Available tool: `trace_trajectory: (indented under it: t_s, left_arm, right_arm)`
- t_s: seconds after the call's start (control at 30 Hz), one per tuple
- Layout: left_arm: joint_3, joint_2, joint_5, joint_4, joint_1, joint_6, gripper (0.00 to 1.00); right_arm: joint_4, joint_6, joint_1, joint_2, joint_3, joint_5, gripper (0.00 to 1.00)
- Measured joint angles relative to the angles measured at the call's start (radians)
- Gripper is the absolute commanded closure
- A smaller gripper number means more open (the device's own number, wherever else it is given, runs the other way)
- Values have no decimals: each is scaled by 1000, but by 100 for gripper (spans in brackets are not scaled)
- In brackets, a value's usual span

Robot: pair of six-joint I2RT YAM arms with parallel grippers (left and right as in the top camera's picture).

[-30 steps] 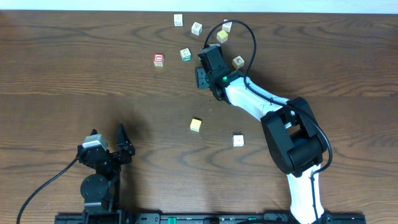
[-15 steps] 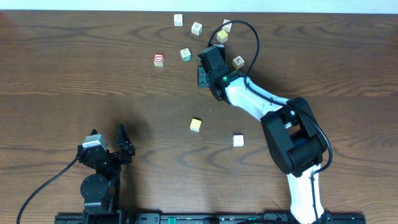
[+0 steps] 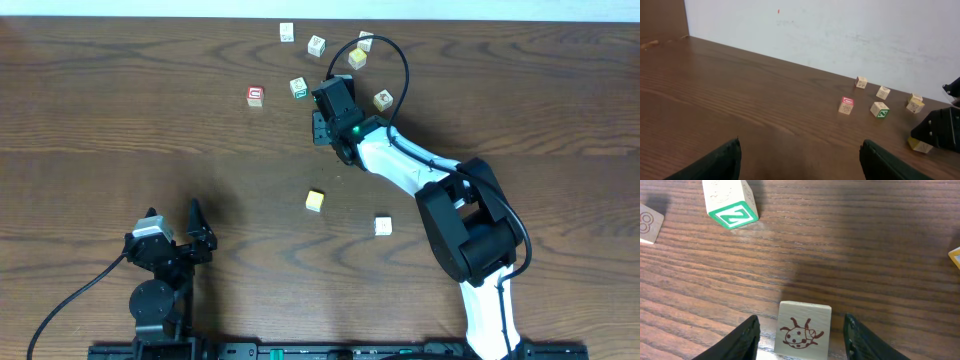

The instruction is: Lift 5 blocks

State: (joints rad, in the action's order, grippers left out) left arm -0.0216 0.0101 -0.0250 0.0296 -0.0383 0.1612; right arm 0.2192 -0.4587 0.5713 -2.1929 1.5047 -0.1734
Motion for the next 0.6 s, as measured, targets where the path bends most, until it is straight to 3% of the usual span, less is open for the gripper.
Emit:
trace_trajectory:
  t_s: [0.6]
  left_arm:
    - [0, 0, 0, 0, 0, 0, 24]
  right_arm:
    - [-21, 26, 0, -47, 0, -12, 53]
